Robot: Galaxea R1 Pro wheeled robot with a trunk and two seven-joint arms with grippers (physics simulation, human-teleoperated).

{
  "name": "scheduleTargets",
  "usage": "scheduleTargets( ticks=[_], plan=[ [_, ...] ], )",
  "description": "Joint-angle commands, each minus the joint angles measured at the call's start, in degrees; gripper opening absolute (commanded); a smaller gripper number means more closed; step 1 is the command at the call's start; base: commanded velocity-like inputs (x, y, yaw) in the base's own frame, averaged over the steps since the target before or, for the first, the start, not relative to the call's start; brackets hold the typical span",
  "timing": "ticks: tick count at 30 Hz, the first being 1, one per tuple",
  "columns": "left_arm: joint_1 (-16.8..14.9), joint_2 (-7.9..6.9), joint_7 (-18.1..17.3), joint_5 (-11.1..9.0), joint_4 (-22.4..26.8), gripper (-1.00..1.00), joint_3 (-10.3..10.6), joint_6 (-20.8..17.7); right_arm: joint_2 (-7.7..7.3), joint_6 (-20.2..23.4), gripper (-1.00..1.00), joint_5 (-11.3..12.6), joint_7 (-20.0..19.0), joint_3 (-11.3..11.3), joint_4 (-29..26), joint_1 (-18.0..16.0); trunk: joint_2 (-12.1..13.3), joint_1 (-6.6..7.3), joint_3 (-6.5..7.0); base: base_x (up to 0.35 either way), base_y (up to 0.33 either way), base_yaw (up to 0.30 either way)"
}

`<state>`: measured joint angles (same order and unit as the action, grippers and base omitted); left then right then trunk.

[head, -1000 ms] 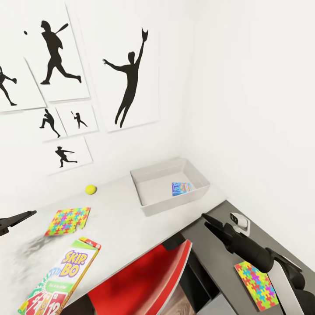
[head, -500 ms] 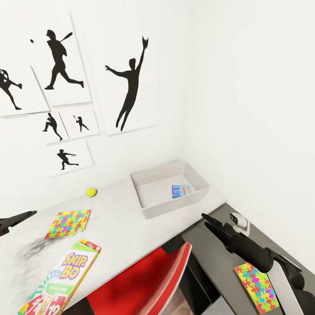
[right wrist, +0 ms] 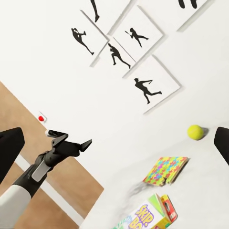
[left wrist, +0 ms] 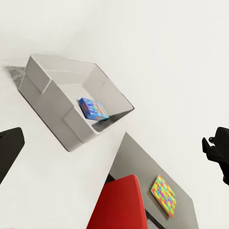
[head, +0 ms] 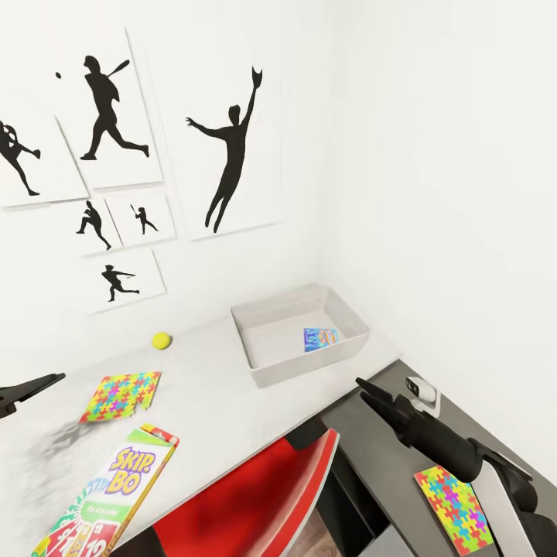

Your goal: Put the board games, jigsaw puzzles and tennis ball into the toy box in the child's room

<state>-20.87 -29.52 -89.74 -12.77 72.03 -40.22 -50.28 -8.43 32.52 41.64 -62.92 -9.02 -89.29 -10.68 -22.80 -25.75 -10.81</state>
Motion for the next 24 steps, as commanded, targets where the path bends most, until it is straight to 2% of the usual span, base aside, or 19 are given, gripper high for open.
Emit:
scheduleTargets(
  ticks=[1, 24],
  plan=[
    [-0.05, -0.01, -0.26, 0.07, -0.01, 1.0, -0.02, -0.61, -0.03, 0.47, 1.0, 0.33, -0.04, 0.01, -0.01, -0.04, -0.12, -0.03, -0.11, 0.0, 0.0, 0.0],
    [-0.05, -0.01, -0.26, 0.03, -0.08, 1.0, 0.03, -0.61, 0.23, 0.27, 1.0, 0.03, 0.15, 0.13, -0.01, -0.04, -0.12, -0.03, -0.11, -0.002, 0.0, 0.0]
  ],
)
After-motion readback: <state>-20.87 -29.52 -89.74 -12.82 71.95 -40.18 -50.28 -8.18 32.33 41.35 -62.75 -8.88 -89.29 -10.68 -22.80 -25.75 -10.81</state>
